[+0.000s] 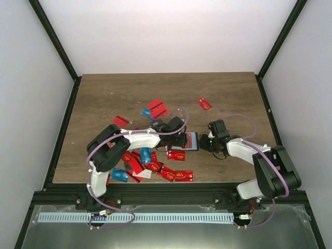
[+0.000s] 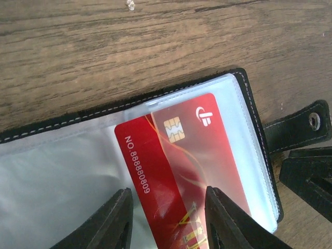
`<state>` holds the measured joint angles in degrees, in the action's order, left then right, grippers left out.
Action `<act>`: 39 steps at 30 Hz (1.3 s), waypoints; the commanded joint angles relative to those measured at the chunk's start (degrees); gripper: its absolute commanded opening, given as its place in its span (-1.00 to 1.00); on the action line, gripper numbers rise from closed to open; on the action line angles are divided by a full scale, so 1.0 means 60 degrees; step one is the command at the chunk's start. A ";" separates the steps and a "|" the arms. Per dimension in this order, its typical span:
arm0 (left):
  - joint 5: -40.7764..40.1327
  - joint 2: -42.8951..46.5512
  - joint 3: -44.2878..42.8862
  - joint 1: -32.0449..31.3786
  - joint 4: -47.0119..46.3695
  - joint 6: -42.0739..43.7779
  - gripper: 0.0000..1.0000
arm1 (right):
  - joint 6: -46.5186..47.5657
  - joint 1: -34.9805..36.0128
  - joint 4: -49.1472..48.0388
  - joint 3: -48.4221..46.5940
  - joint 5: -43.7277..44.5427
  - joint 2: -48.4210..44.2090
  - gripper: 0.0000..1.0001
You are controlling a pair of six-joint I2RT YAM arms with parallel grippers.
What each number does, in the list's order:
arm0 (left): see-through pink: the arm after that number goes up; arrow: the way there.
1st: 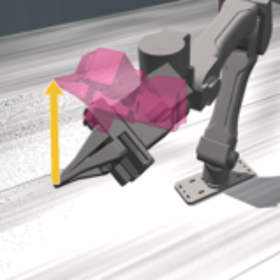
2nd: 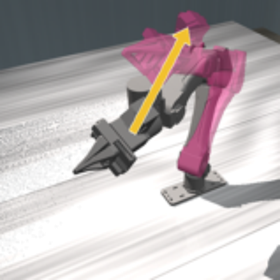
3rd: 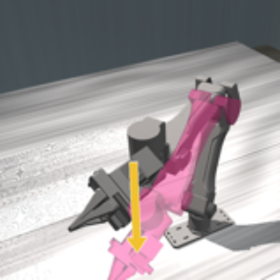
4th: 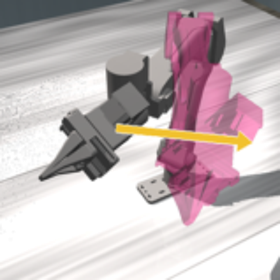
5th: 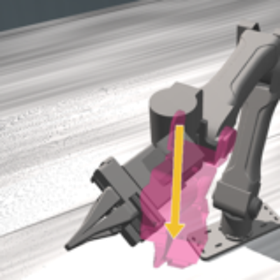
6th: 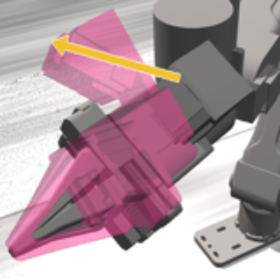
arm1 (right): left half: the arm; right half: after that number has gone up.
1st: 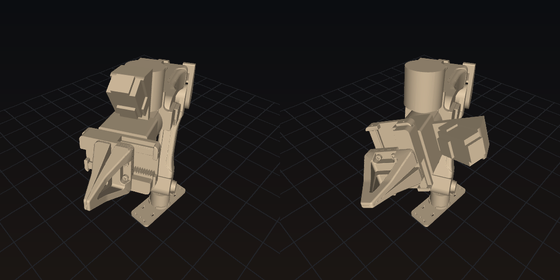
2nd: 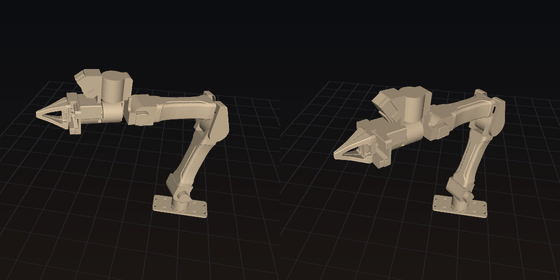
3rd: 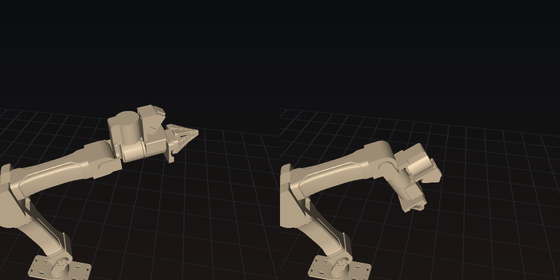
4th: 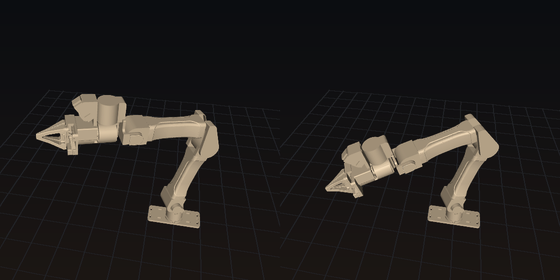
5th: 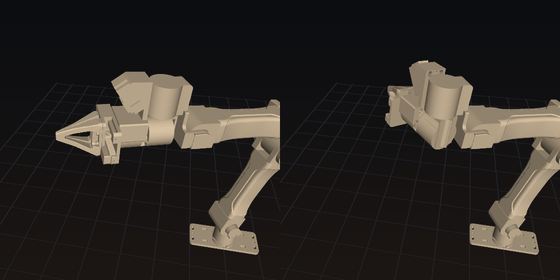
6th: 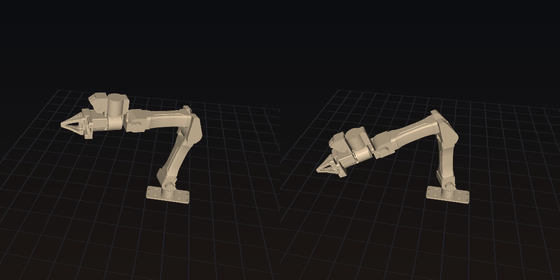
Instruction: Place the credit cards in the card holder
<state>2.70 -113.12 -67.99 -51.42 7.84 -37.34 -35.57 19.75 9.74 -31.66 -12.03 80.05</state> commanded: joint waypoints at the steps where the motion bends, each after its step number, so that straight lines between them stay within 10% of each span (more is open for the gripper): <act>1: -0.0105 -0.0396 -0.0264 0.0005 0.0342 0.0203 -0.23 | 0.0080 0.0035 -0.0424 0.0074 -0.0115 0.0371 -0.58; 39: 0.1419 -0.0845 -0.0711 -0.0496 -0.0841 -0.2643 -0.26 | -0.0459 0.0048 -0.0934 0.0383 -0.0514 0.0382 -0.71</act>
<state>2.76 -116.79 -72.25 -52.31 6.44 -48.49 -36.84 19.64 3.29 -31.31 -13.28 83.05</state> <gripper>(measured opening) 0.350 0.148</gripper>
